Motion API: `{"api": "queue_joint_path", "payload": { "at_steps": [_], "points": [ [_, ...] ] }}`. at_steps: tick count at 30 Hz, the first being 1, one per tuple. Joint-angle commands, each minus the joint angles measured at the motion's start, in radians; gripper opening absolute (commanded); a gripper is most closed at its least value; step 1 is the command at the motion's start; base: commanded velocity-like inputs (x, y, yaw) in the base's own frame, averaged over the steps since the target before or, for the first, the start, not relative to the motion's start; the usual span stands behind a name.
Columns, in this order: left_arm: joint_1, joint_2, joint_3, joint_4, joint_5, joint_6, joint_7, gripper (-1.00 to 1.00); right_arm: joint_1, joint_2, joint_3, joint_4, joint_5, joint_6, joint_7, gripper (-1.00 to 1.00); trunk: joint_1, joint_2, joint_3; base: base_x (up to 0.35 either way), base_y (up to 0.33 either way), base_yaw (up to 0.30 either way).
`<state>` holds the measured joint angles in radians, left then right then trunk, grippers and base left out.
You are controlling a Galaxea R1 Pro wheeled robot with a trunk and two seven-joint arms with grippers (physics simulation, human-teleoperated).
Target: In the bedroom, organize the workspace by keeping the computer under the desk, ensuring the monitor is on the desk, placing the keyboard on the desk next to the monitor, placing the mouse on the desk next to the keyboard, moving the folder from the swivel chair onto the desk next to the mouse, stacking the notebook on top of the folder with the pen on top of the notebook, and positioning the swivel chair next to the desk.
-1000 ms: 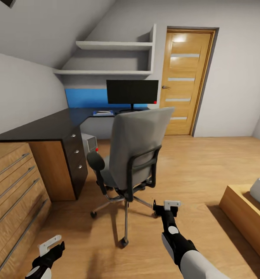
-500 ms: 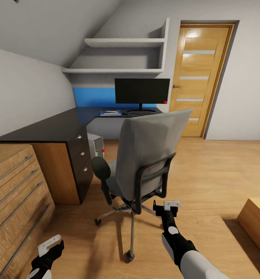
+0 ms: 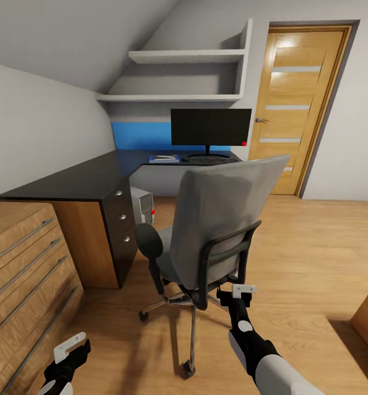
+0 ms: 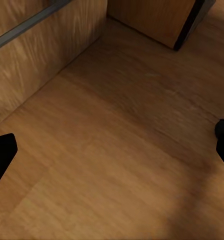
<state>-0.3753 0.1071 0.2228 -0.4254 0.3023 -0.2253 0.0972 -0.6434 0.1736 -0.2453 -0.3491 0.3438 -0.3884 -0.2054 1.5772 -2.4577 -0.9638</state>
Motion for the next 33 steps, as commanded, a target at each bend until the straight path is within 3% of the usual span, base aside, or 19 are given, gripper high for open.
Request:
{"api": "queue_joint_path", "payload": {
  "at_steps": [1, 27, 33],
  "points": [
    [0.0, 0.0, -0.002, 0.0, 0.009, -0.003, 0.001, 1.0, -0.001, 0.001, -0.006, 0.001, 0.011, -0.003, -0.003, 1.0, 0.0, 0.0, -0.001, 0.01, -0.001, 0.008],
    [0.0, -0.001, -0.003, 0.001, 0.011, -0.004, 0.001, 1.0, -0.001, 0.001, -0.006, 0.001, 0.011, -0.003, -0.003, 1.0, 0.0, 0.0, -0.001, -0.02, 0.012, 0.165],
    [0.0, -0.002, -0.003, 0.003, 0.011, -0.005, 0.001, 1.0, -0.001, 0.001, -0.006, 0.002, 0.011, -0.003, -0.003, 1.0, 0.0, 0.0, -0.001, -0.058, 0.036, 0.039]
  ]
}}
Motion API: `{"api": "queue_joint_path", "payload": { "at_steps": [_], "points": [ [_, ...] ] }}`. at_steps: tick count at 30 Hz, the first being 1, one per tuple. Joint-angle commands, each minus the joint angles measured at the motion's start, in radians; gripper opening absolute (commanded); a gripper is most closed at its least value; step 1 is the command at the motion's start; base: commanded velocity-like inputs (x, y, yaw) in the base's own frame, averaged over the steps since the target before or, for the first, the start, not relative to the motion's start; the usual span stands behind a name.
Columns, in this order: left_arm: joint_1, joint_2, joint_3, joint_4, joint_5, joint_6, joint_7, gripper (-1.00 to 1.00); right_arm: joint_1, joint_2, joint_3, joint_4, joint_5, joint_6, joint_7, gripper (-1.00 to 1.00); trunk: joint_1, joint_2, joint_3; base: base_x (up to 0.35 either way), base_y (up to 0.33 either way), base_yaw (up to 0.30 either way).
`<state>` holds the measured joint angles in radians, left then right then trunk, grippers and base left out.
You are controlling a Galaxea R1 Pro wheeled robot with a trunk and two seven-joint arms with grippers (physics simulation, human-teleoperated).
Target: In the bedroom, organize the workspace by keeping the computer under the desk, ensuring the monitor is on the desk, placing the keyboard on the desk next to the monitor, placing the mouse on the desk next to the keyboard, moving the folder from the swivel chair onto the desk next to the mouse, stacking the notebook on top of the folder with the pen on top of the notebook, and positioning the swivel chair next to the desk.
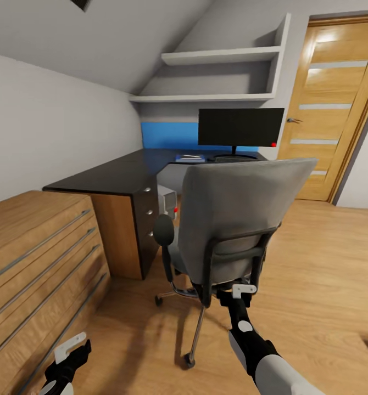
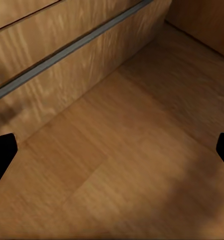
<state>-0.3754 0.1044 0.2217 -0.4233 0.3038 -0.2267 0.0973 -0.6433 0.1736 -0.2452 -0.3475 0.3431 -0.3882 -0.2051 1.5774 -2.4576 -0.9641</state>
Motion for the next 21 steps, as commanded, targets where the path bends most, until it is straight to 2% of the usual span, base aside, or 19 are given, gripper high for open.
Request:
{"api": "queue_joint_path", "payload": {
  "at_steps": [1, 6, 21],
  "points": [
    [0.0, 0.0, -0.002, 0.001, 0.009, -0.003, 0.001, 1.0, -0.001, 0.001, -0.006, 0.001, 0.011, -0.003, -0.003, 1.0, 0.0, 0.0, -0.001, -0.121, 0.084, 0.011],
    [0.0, 0.0, -0.002, 0.001, 0.009, -0.003, 0.001, 1.0, -0.001, 0.001, -0.006, 0.001, 0.011, -0.003, -0.003, 1.0, 0.0, 0.0, -0.001, -0.105, 0.086, 0.096],
    [0.0, -0.011, -0.003, 0.014, 0.006, -0.003, 0.001, 1.0, -0.001, 0.001, -0.006, 0.001, 0.011, -0.003, -0.003, 1.0, 0.0, 0.0, -0.001, -0.004, 0.004, 0.107]
  ]
}}
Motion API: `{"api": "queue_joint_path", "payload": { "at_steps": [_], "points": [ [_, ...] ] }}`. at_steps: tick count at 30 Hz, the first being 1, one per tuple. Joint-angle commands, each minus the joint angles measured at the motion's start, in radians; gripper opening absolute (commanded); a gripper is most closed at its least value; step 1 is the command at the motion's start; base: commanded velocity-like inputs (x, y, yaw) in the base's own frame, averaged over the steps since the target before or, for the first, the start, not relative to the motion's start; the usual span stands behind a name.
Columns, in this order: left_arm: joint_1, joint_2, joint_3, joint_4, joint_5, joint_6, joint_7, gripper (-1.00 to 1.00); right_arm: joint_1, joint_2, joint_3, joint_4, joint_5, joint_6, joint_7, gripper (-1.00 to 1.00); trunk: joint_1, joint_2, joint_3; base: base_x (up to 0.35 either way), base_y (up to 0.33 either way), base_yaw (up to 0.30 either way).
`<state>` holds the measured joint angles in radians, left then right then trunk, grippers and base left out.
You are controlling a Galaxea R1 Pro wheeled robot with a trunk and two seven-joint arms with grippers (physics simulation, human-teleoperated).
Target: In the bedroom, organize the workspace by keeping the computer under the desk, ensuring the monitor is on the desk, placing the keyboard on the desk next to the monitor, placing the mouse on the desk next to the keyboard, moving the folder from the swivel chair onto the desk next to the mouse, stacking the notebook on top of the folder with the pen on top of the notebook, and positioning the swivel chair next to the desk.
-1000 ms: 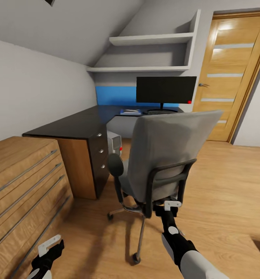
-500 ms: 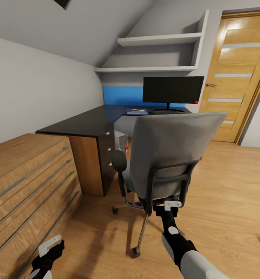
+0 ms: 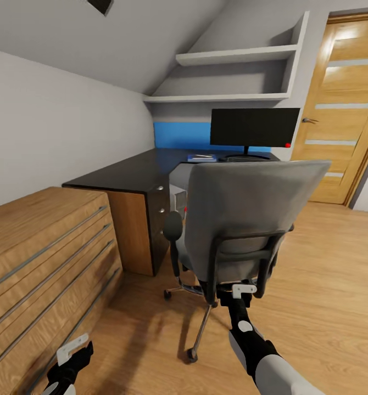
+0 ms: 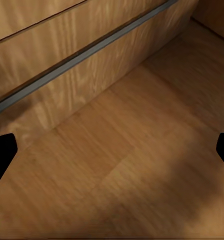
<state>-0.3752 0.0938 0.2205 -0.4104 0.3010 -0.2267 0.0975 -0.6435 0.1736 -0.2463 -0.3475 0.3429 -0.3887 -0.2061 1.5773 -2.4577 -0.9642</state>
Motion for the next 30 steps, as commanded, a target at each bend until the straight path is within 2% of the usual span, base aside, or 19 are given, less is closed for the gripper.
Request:
{"api": "queue_joint_path", "payload": {
  "at_steps": [1, 12, 20, 30],
  "points": [
    [-0.001, -0.003, -0.002, 0.001, 0.009, -0.003, 0.001, 1.0, -0.001, 0.001, -0.005, 0.001, 0.011, -0.002, -0.002, 1.0, 0.0, 0.0, -0.001, 0.0, 0.0, 0.171],
    [-0.001, -0.011, -0.003, 0.001, 0.008, -0.003, -0.001, 1.0, -0.001, 0.001, -0.005, 0.001, 0.011, -0.002, -0.002, 1.0, 0.0, 0.0, -0.008, 0.0, 0.0, 0.2],
    [-0.001, -0.011, -0.002, 0.001, 0.009, -0.003, -0.001, 1.0, -0.001, 0.001, -0.005, 0.001, 0.011, -0.002, -0.002, 1.0, 0.0, 0.0, -0.009, -0.152, 0.0, 0.031],
    [-0.001, -0.021, -0.003, 0.003, 0.009, -0.003, -0.001, 1.0, -0.001, 0.001, -0.005, 0.002, 0.011, -0.002, -0.002, 1.0, 0.0, 0.0, -0.009, -0.018, 0.0, 0.046]
  ]
}}
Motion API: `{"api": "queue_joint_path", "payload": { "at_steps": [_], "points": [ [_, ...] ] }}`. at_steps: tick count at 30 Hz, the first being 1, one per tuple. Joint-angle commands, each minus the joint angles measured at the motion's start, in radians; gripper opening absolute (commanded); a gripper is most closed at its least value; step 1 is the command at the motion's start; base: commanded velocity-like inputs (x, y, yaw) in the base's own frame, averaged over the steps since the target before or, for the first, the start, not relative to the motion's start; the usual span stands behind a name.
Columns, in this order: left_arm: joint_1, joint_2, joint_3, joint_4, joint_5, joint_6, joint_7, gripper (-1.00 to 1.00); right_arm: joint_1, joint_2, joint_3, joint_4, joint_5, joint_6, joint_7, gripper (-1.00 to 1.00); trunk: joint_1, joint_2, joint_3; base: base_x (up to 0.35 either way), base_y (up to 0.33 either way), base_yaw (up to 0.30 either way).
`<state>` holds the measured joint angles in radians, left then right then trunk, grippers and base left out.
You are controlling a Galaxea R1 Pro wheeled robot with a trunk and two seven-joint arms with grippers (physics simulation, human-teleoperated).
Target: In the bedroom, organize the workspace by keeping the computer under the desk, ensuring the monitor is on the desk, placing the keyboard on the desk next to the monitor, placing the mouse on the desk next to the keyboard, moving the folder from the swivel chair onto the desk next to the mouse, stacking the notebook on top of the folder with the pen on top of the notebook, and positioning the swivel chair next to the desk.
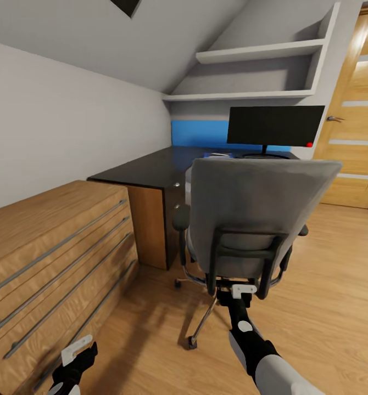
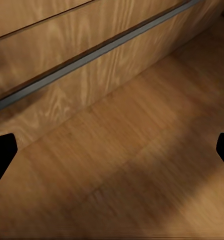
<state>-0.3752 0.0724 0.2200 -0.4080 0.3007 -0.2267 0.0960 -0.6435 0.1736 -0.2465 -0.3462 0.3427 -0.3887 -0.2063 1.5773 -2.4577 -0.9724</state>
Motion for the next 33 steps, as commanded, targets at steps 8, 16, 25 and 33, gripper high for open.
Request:
{"api": "queue_joint_path", "payload": {
  "at_steps": [8, 16, 25, 33],
  "points": [
    [-0.001, -0.008, -0.002, 0.006, 0.008, -0.003, 0.001, 1.0, -0.001, 0.001, -0.005, 0.001, 0.012, -0.002, -0.002, 1.0, 0.0, 0.0, -0.003, -0.001, 0.0, 0.202],
    [-0.001, -0.008, -0.002, 0.006, 0.008, -0.003, 0.001, 1.0, -0.001, 0.001, -0.005, 0.001, 0.012, -0.002, -0.002, 1.0, 0.0, 0.0, -0.005, 0.0, 0.0, 0.167],
    [-0.001, -0.008, -0.002, 0.01, 0.008, -0.003, 0.001, 1.0, -0.001, 0.001, -0.005, 0.002, 0.014, -0.002, -0.002, 1.0, 0.0, 0.0, -0.006, -0.17, 0.0, 0.011],
    [-0.001, -0.022, -0.002, 0.018, 0.006, -0.003, -0.005, 1.0, -0.001, 0.001, -0.003, 0.042, 0.016, -0.016, -0.001, 1.0, 0.0, 0.0, -0.006, -0.313, 0.0, 0.0]
  ]
}}
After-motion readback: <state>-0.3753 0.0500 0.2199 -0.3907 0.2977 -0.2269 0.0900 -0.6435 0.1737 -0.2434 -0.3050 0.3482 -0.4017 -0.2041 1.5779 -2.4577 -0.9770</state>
